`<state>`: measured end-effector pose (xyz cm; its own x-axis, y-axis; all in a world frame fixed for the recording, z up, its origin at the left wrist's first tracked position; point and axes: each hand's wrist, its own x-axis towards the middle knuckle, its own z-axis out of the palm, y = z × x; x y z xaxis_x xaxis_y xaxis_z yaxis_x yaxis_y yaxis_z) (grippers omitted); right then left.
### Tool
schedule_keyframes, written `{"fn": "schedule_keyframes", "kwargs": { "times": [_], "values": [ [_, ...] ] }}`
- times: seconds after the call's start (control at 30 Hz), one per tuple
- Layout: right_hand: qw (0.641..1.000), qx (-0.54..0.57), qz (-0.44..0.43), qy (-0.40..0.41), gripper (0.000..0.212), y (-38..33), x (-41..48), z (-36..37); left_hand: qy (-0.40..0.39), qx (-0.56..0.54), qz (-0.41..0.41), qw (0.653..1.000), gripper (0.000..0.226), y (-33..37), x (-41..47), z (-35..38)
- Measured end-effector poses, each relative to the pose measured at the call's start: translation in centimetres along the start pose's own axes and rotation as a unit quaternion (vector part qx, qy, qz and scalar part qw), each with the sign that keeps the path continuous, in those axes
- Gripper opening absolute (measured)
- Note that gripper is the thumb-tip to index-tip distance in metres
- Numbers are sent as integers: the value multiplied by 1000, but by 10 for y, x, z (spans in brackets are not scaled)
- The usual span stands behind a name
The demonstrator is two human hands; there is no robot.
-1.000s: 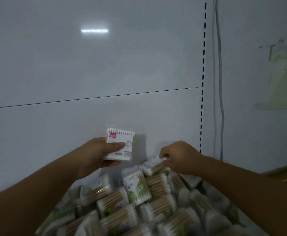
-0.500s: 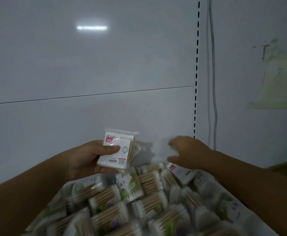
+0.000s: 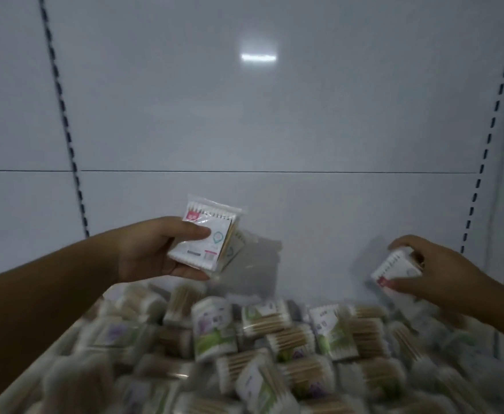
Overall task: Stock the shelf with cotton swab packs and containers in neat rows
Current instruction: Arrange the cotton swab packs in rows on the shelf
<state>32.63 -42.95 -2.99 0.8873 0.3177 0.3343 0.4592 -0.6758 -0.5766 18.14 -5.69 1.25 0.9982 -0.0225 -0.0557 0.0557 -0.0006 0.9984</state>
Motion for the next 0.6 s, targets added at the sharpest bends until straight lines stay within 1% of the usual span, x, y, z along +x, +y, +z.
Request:
{"fn": "schedule_keyframes", "kwargs": {
  "times": [0.03,0.07,0.13,0.17,0.27,0.3,0.33,0.43,0.47,0.53,0.6],
  "values": [
    [999,52,-14,-4,42,-24,1,6,19,-9,7,1000,56,0,-14,-12],
    [994,103,-25,-12,38,-50,3,17,38,-17,15,999,49,0,-30,-25],
    [978,201,-40,-35,33,-112,2,49,79,-42,35,995,26,-4,-66,-55],
    [966,248,-51,-52,33,-146,-2,69,99,-55,44,993,20,-8,-86,-71],
    [921,356,-92,-126,41,-249,-20,133,143,-93,60,983,26,-29,-152,-126],
    [910,369,-101,-160,43,-282,-27,156,158,-103,63,980,28,-40,-177,-145],
    [901,376,-105,-191,40,-314,-33,179,173,-109,63,977,27,-50,-202,-165],
    [875,400,-93,-258,10,-403,-45,242,221,-117,65,966,27,-79,-275,-221],
    [868,407,-88,-270,8,-431,-49,262,240,-123,66,961,29,-87,-298,-239],
    [863,405,-85,-289,10,-482,-58,297,280,-142,69,947,43,-99,-337,-267],
    [858,398,-91,-313,9,-526,-69,332,313,-172,81,931,53,-108,-371,-295]
  ]
}}
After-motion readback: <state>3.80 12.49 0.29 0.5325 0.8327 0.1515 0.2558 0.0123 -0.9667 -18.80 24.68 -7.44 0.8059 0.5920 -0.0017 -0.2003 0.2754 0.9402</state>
